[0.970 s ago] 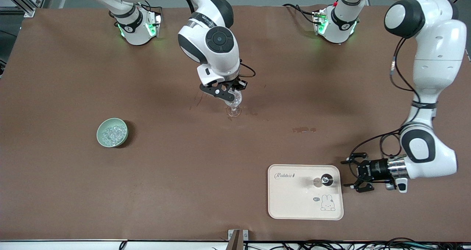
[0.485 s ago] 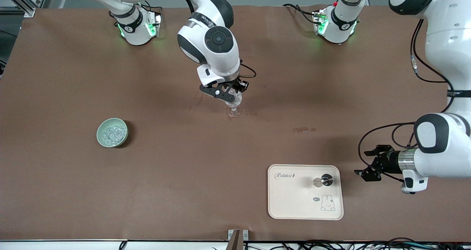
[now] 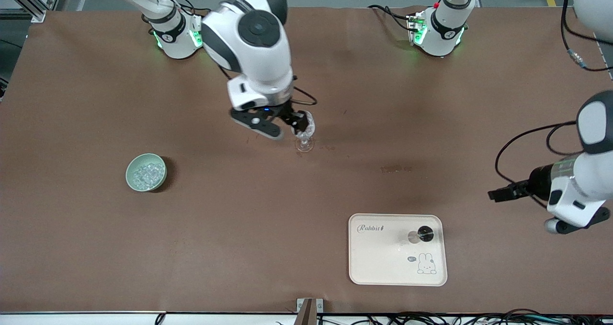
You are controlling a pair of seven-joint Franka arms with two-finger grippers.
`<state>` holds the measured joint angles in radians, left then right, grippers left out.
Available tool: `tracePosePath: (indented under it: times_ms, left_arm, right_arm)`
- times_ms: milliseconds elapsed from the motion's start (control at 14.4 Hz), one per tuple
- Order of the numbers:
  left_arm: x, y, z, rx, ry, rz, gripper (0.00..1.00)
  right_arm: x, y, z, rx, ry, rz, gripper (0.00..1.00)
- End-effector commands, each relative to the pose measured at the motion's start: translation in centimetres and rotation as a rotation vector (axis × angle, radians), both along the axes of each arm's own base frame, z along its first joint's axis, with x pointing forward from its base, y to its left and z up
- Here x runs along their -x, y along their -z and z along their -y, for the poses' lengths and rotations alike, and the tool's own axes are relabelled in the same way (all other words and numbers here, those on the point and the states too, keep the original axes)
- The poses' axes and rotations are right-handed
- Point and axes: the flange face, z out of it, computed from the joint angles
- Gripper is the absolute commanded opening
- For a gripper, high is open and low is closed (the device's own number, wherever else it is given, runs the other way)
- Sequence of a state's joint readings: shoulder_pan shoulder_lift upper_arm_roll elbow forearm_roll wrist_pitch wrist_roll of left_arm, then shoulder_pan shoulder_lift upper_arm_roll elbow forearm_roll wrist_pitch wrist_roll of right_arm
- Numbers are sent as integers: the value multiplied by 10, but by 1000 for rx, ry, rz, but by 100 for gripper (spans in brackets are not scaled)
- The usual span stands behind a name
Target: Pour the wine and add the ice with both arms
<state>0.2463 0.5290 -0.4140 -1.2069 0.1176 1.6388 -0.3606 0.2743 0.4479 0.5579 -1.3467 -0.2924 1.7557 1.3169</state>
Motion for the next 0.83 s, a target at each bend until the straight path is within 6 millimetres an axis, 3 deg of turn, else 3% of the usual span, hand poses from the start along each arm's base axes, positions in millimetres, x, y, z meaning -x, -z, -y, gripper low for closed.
tracePosePath:
  times_ms: [0,69,208,346,623,762]
  left_arm:
    - [36,-65,26,-77,111,46,100]
    - [45,-88,32,-85,131,75,100]
    - [61,-113,43,-95,185,95,100]
    - [79,-143,49,-103,213,129,100]
    - [119,-165,69,-155,226,133,100]
    - [135,-171,59,-133,237,111,100]
  right_arm:
    - [-14,-57,71,93,-50,78,100]
    - [-26,-66,99,121,-85,77,100]
    - [-47,-95,170,175,-131,89,100]
    - [-56,-117,228,156,-196,71,100]
    - [-60,-141,353,112,-273,-13,100]
    - [-54,-149,402,85,-325,-45,100]
